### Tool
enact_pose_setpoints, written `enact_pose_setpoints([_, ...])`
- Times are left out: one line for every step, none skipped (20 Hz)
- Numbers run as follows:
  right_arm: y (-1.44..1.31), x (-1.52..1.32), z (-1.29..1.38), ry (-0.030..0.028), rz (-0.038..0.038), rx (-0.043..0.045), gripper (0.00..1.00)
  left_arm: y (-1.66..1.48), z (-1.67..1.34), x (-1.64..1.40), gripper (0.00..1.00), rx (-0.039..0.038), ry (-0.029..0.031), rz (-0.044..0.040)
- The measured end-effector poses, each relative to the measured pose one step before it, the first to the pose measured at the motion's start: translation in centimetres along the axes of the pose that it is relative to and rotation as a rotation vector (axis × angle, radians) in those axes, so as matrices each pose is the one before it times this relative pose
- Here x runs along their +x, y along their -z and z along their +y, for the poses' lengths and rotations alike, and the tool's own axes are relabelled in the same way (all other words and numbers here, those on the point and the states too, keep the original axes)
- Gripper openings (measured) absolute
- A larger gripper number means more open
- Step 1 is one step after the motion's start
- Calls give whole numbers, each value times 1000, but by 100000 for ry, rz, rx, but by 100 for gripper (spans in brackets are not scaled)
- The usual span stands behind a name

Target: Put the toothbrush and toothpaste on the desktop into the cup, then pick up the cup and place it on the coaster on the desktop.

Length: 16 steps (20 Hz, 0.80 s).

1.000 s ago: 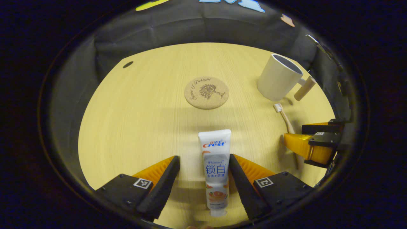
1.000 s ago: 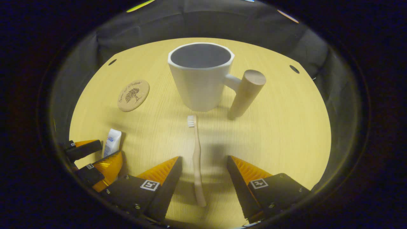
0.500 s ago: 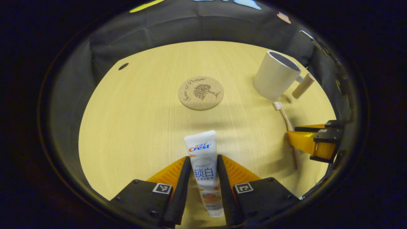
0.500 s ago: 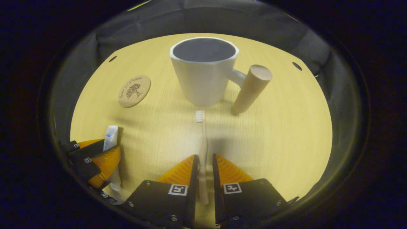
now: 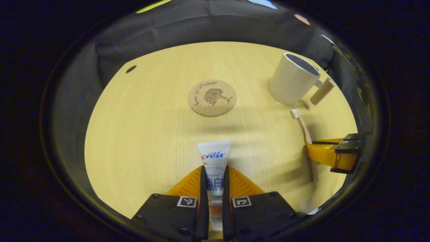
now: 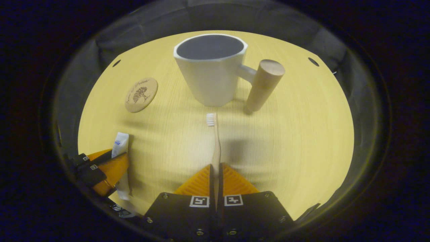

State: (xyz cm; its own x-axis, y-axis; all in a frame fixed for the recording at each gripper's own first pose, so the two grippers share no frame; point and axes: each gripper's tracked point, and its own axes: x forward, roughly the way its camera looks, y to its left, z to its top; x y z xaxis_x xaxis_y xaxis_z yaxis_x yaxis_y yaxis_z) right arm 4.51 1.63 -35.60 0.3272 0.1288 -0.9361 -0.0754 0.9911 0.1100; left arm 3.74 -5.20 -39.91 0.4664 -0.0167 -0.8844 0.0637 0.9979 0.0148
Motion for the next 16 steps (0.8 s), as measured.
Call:
enact_pose_setpoints([97, 38, -25, -518, -17, 1231, 2, -93, -11, 39, 24, -134, 462, -700])
enact_pose_setpoints([-15, 95, -4, -394, -324, 949, 2, -18, -68, 8, 24, -363, 385, -343])
enact_pose_setpoints([-27, -151, 10, -560, -483, 757, 2, -127, 75, -34, 24, -297, 345, -299])
enact_pose_setpoints([-101, -112, 268, -1417, -1050, 745, 2, 87, 57, -51, 24, 410, 422, -136])
enact_pose_setpoints([-120, -299, 348, -1323, -931, 459, 2, 9, -44, -106, 24, 417, 227, -13])
enact_pose_setpoints([-153, -317, 334, -1107, -1278, 154, 2, 36, 60, 23, 24, -298, 33, 226])
enact_pose_setpoints([-110, -449, 295, -1041, -674, 207, 2, 104, 74, -146, 24, -814, -86, 209])
enact_pose_setpoints([-103, -520, 306, -1158, -680, 267, 2, 21, 66, -81, 22, -574, 207, -29])
enact_pose_setpoints([-36, -536, 388, -1222, -915, 416, 2, -73, 101, -188, 24, -363, -145, -392])
enact_pose_setpoints([-176, -692, 358, -1781, -833, 416, 2, -152, 150, -100, 24, -65, 68, -769])
enact_pose_setpoints([-67, -742, 473, -1783, -1055, 259, 2, -173, 189, -244, 24, -8, -157, -572])
enact_pose_setpoints([-320, -729, 223, -1294, -1351, -93, 2, -113, 59, -287, 24, -24, -153, -419])
enact_pose_setpoints([-202, -761, 304, -1149, -1435, -257, 2, -103, 155, -216, 24, -228, -160, -256])
enact_pose_setpoints([-359, -736, 354, -1251, -1718, -272, 2, -36, 142, -173, 24, -258, -14, -142])
enact_pose_setpoints([-501, -737, 282, -999, -1494, -6, 2, -7, 75, -191, 24, -350, 51, 204])
enact_pose_setpoints([-385, -649, 312, -1111, -1469, 191, 2, 140, 92, -2, 24, -488, -22, 135])
